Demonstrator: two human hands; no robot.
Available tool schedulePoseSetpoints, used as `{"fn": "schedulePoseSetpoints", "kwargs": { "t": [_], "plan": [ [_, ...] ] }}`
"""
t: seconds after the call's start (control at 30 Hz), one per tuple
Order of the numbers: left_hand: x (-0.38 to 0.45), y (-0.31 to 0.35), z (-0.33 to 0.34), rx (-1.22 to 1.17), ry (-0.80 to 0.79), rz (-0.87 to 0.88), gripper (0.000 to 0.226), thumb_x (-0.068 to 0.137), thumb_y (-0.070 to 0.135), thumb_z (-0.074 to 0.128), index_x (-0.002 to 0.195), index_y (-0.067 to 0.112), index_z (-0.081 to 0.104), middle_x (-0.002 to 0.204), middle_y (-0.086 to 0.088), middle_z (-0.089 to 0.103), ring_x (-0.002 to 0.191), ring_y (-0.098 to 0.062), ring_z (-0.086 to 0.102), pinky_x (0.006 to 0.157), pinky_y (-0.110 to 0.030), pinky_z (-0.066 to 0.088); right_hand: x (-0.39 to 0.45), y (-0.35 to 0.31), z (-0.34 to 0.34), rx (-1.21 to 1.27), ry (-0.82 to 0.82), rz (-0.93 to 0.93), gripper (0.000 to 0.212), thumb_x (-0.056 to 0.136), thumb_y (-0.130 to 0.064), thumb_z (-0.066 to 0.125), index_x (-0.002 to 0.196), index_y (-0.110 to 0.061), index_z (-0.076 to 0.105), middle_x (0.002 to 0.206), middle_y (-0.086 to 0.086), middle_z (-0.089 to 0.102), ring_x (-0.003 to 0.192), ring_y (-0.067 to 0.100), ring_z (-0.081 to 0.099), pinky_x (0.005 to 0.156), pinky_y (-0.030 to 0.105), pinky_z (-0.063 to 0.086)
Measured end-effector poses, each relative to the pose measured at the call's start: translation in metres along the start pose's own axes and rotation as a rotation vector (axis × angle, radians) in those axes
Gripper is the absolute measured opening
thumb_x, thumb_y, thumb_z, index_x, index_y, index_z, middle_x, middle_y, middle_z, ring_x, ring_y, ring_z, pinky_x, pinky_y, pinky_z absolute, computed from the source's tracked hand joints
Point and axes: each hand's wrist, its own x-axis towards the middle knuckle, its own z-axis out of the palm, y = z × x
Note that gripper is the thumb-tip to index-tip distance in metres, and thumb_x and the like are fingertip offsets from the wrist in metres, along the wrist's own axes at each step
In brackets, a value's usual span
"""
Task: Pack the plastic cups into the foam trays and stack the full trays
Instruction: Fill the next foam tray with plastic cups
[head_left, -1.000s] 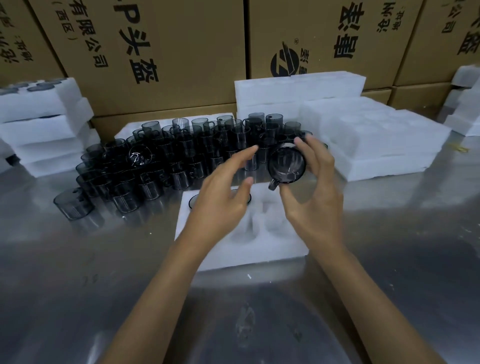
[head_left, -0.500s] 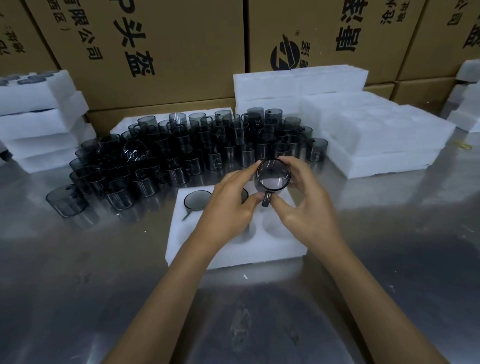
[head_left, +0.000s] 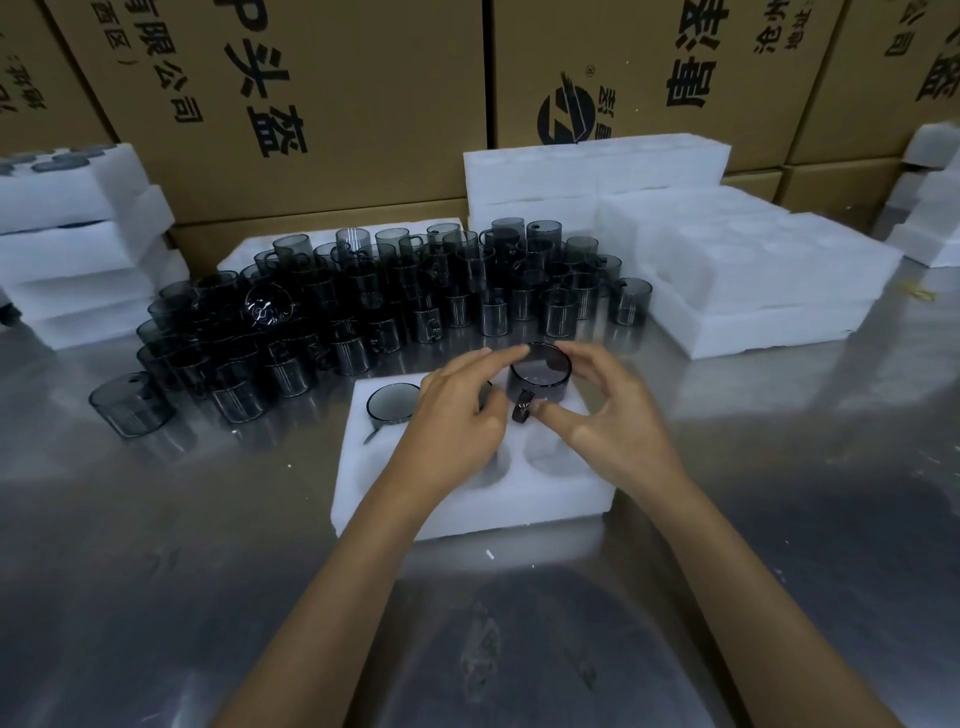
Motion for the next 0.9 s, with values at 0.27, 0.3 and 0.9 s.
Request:
{"fn": "schedulePoseSetpoints", "kwargs": {
  "t": [0.27, 0.3, 0.9],
  "plan": [
    [-0.004, 0.004, 0.002, 0.192, -0.004, 0.039, 0.057, 0.093, 0.025, 0.03, 0.149, 0.031, 0.04, 0.139, 0.006, 0.056, 0.139, -0.002, 0.031, 0.12, -0.032, 0.008, -0.002, -0.009, -0.012, -0.115, 0.031, 0.06, 0.048, 0.086, -0.047, 0.039, 0.127, -0.041, 0.064, 0.14, -0.016, 0.055, 0.138, 0.0, 0.033, 0.121, 0.044, 0.022],
    [-0.004, 0.004, 0.002, 0.196, 0.002, 0.029, 0.061, 0.09, 0.029, 0.027, 0.148, 0.029, 0.042, 0.137, 0.007, 0.058, 0.14, -0.001, 0.03, 0.121, -0.032, 0.007, -0.002, -0.009, -0.014, -0.098, 0.023, 0.064, 0.053, 0.084, -0.051, 0.032, 0.125, -0.043, 0.064, 0.139, -0.02, 0.054, 0.138, -0.003, 0.032, 0.122, 0.044, 0.019],
    [0.001, -0.004, 0.01, 0.5, -0.079, -0.063, 0.045, 0.102, 0.048, 0.039, 0.144, 0.036, 0.046, 0.16, 0.01, 0.029, 0.152, -0.013, 0.003, 0.119, -0.048, -0.004, 0.001, -0.001, -0.011, 0.193, -0.082, 0.222, 0.026, 0.092, -0.019, 0.07, 0.112, -0.035, 0.074, 0.121, -0.019, 0.063, 0.115, -0.014, 0.054, 0.089, 0.002, 0.038]
  ]
}}
